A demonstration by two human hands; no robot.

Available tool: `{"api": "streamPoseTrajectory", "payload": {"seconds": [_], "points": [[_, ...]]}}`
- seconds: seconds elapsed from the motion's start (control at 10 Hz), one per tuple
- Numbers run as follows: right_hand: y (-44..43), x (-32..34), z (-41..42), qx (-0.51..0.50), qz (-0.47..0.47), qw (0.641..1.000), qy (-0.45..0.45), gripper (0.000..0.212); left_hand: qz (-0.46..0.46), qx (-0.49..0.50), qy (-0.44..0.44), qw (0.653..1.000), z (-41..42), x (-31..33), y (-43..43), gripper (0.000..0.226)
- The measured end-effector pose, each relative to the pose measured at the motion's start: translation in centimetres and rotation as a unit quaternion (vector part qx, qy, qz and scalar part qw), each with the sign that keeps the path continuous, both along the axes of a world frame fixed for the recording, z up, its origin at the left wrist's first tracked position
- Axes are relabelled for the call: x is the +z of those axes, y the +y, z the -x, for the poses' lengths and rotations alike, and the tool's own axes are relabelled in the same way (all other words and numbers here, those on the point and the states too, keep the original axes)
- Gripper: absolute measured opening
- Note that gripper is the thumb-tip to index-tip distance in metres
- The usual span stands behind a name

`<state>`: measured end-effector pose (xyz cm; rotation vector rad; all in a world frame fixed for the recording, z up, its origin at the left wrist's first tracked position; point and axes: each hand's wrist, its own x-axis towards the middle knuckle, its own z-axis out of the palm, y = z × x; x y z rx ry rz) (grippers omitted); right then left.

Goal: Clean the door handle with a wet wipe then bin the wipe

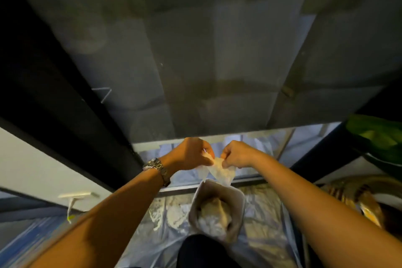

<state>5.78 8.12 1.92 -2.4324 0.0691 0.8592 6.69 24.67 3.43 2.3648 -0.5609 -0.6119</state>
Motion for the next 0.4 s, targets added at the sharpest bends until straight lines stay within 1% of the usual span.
{"api": "streamPoseTrajectory", "payload": {"seconds": [0.1,0.2,0.3,0.4], "points": [[0.1,-2.4,0.9,0.012,0.015,1.000,0.006,0.028,-0.055,-0.018,0.005,0.998,0.7,-2.3,-1.0,0.018],[0.3,-4.6,1.9,0.032,0.056,0.998,0.029,0.035,-0.072,-0.045,0.038,0.996,1.4,-4.4,-1.2,0.024],[0.6,-5.8,2.4,0.031,0.061,0.997,0.035,0.038,-0.097,-0.052,0.076,0.991,2.2,-5.5,-0.8,0.030],[0.6,-6.5,2.6,0.018,0.066,0.996,0.052,0.037,-0.108,-0.051,0.104,0.987,2.9,-6.5,-1.0,0.028]]}}
